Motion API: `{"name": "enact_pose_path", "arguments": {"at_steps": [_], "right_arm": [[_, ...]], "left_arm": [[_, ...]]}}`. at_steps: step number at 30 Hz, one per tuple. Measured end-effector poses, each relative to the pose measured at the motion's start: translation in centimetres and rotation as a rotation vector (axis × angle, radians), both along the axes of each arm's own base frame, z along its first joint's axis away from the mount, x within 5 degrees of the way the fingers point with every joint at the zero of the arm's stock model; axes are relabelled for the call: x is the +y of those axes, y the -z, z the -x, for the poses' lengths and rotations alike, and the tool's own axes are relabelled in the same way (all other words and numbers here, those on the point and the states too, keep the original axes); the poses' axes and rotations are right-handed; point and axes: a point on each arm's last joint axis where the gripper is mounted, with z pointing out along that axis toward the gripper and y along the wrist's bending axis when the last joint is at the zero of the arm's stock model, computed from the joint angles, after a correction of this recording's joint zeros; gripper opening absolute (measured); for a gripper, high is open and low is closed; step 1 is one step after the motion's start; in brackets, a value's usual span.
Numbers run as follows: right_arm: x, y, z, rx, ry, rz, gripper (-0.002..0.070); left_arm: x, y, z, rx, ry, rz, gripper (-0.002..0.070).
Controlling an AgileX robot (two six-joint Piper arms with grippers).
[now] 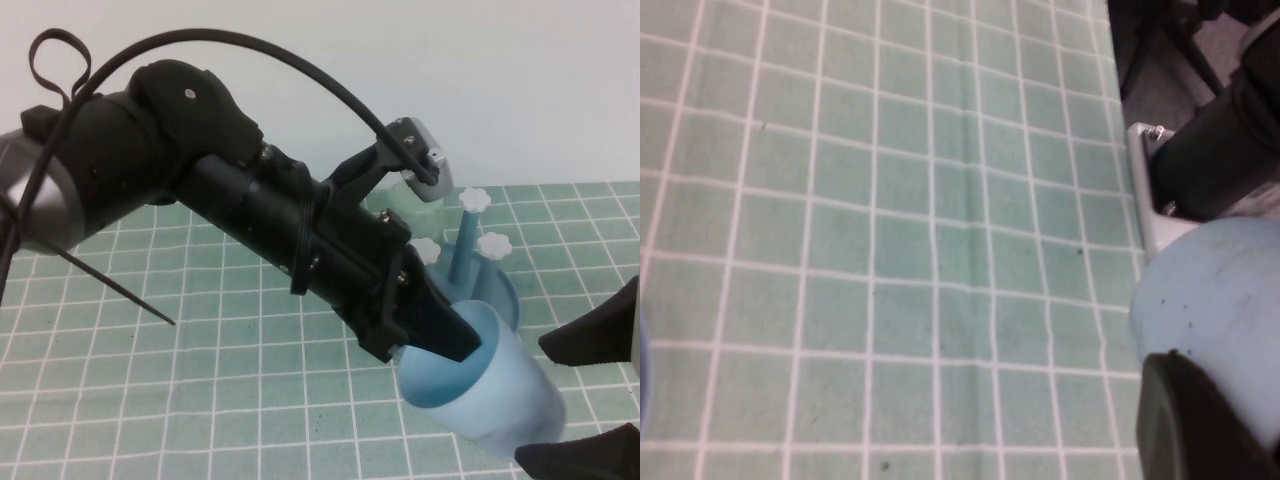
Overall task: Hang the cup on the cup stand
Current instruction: Adjust the cup with two arms
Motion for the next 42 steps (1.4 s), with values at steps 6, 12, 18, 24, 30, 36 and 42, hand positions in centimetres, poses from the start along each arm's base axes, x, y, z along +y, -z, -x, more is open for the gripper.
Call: {"name": "enact_pose_path", "arguments": {"at_steps": [6, 12, 18, 24, 30, 36, 42], "right_arm": [[-0.1, 0.1, 0.0, 0.009, 0.005, 0.008, 0.0676], [-0.1, 0.6, -0.5, 0.003, 0.002, 0.06, 0.0675], [0.4, 2.0, -1.6, 0.037, -0.011, 0.117, 0.0675], [0.9, 2.3, -1.9, 0.037, -0.051, 0.11, 0.0675], [1.0, 2.2, -2.0, 0.0, -0.074, 0.104, 0.0675], [1.1, 2.1, -2.0, -0.015, -0.087, 0.095, 0.0675], [1.5, 1.7, -2.0, -0.038, -0.109, 0.039, 0.0675]], "left_arm": [[-0.5, -0.3, 0.4, 0.021, 0.004, 0.03, 0.0011], [-0.4, -0.5, 0.5, 0.03, -0.006, 0.029, 0.0011], [-0.1, -1.3, 0.9, 0.004, -0.003, 0.033, 0.0011], [0.0, -1.3, 0.9, -0.001, -0.007, 0.017, 0.0011], [0.1, -1.3, 0.9, -0.003, -0.005, 0.009, 0.0011], [0.1, -1.3, 1.0, -0.001, -0.007, 0.009, 0.0011], [0.1, -1.3, 1.0, 0.0, -0.005, 0.009, 0.0011]]}}
